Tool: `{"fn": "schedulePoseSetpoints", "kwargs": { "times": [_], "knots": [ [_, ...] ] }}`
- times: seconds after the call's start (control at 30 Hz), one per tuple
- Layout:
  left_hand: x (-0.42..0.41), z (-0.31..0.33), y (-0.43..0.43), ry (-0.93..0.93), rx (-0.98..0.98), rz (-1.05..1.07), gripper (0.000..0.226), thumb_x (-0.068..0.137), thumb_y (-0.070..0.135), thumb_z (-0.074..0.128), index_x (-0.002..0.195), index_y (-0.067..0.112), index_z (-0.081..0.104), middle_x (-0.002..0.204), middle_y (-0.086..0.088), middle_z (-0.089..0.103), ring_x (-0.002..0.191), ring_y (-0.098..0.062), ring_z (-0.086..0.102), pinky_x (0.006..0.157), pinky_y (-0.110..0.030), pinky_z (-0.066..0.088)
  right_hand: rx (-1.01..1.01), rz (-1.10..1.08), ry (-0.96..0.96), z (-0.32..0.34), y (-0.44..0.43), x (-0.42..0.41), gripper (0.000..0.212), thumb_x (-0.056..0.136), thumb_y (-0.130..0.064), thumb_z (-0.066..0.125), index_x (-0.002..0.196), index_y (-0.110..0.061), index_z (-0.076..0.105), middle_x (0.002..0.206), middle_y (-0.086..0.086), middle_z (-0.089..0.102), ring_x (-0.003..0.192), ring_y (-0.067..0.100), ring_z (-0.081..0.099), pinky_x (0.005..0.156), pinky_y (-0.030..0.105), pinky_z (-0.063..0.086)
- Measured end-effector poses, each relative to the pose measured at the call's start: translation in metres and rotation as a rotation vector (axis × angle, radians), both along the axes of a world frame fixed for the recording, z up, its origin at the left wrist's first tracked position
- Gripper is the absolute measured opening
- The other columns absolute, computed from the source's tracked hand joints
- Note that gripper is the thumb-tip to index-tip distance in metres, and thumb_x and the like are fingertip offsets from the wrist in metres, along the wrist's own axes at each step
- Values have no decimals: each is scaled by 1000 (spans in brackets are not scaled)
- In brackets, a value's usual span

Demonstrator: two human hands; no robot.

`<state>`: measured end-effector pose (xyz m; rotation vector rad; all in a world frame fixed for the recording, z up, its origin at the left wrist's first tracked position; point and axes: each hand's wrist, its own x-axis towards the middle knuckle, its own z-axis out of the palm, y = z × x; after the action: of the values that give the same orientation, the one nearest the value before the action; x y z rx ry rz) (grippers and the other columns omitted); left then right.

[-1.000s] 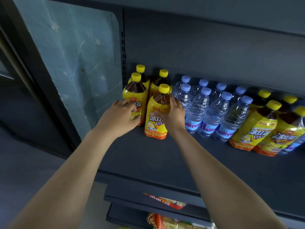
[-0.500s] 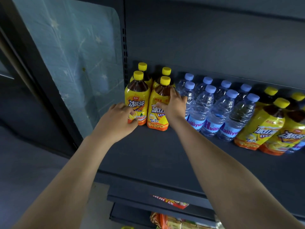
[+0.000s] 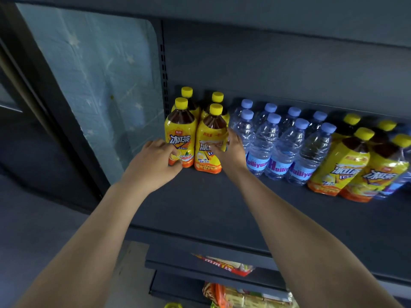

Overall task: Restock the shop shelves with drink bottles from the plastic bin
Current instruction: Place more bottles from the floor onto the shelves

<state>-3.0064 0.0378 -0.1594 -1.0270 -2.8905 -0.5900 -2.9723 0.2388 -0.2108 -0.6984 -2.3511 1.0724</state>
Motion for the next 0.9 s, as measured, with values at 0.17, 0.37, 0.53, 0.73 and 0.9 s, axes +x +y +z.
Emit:
{"fn": "schedulePoseSetpoints", "kwargs": {
  "times": [0.17, 0.37, 0.53, 0.73, 0.9],
  "knots": [
    [29, 19, 3, 3, 7, 2, 33, 89, 34, 52, 117, 16, 57, 126, -2, 50, 126, -21, 36, 99, -35, 36, -116, 16, -39, 17, 9, 42, 66, 86, -26, 66, 143, -17, 34, 144, 6, 39, 127, 24, 44, 95, 34, 43],
    [89, 49, 16, 21, 7, 13, 33, 90, 34, 53, 118, 17, 57, 126, 0, 49, 124, -21, 40, 97, -34, 38, -207, -21, -67, 42, 30, 111, 58, 88, -25, 62, 140, -17, 38, 140, 3, 46, 121, 21, 50, 82, 27, 41],
    [155, 67, 40, 37, 47, 14, 30, 90, 32, 52, 115, 16, 58, 126, 0, 48, 122, -19, 41, 93, -31, 38, -273, -36, -41, 63, 59, 185, 54, 86, -26, 63, 136, -18, 43, 130, 4, 56, 100, 21, 60, 69, 26, 45],
    [258, 75, 79, 103, 15, 29, 28, 90, 35, 51, 111, 17, 59, 122, 0, 47, 119, -20, 42, 97, -34, 39, -98, 35, -53, 79, 108, 299, 52, 87, -22, 63, 135, -12, 45, 128, 6, 56, 109, 27, 58, 81, 29, 45],
    [349, 81, 111, 130, 11, 58, 32, 91, 33, 52, 116, 13, 58, 125, -3, 49, 117, -20, 45, 94, -32, 39, 92, 72, -205, 86, 150, 399, 55, 88, -26, 61, 136, -9, 42, 130, 15, 51, 117, 34, 50, 87, 33, 42]
  ]
}}
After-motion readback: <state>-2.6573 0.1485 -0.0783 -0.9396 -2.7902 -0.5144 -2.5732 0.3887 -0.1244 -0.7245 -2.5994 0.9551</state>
